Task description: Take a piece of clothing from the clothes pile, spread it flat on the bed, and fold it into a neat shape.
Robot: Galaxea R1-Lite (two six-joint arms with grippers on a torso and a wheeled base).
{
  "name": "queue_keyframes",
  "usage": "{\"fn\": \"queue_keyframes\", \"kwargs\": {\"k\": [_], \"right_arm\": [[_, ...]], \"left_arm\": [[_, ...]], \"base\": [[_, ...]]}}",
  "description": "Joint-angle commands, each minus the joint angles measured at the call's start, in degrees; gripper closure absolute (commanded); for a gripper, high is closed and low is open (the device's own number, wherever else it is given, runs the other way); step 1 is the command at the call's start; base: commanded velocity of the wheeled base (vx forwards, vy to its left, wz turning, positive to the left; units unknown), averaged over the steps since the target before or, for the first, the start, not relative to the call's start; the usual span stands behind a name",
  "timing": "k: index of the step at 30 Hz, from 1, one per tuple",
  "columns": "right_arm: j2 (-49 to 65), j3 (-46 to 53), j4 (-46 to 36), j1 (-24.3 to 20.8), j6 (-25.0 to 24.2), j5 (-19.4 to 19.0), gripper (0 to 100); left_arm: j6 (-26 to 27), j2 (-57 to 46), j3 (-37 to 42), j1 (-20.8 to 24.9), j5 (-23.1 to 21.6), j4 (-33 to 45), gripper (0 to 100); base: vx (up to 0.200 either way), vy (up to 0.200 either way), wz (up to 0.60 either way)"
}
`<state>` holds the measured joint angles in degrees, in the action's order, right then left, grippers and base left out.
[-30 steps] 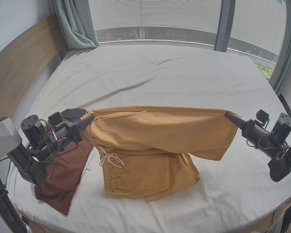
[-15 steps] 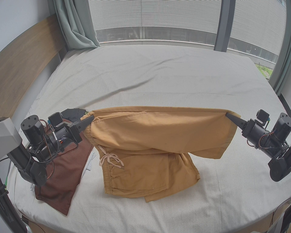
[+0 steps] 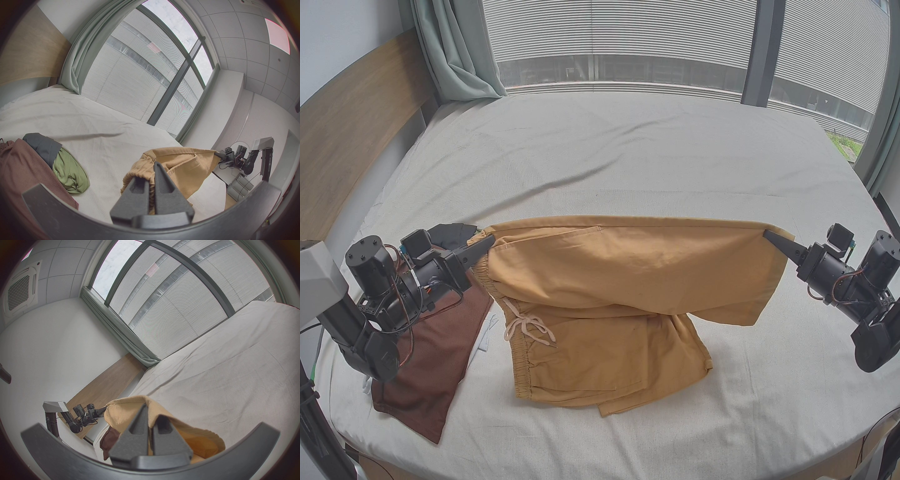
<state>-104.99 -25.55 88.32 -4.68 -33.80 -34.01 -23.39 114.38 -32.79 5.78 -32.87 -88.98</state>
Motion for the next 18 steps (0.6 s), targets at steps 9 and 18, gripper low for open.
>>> {"fn": "queue_keyframes", "kwargs": {"k": [9, 18], "right_arm": [[-4.00, -3.72, 0.10, 0.55, -0.12, -0.35, 100], [-8.04, -8.20, 0.10, 0.64, 0.23, -0.44, 100]], "left_arm": [[-2.09, 1.63, -0.96, 0.29, 2.81, -0.05, 100], [-2.71, 4.18, -5.26, 0.37, 5.44, -0.05, 100]], "base": [[0.000, 0.000, 0.00], [0.000, 0.000, 0.00]]}}
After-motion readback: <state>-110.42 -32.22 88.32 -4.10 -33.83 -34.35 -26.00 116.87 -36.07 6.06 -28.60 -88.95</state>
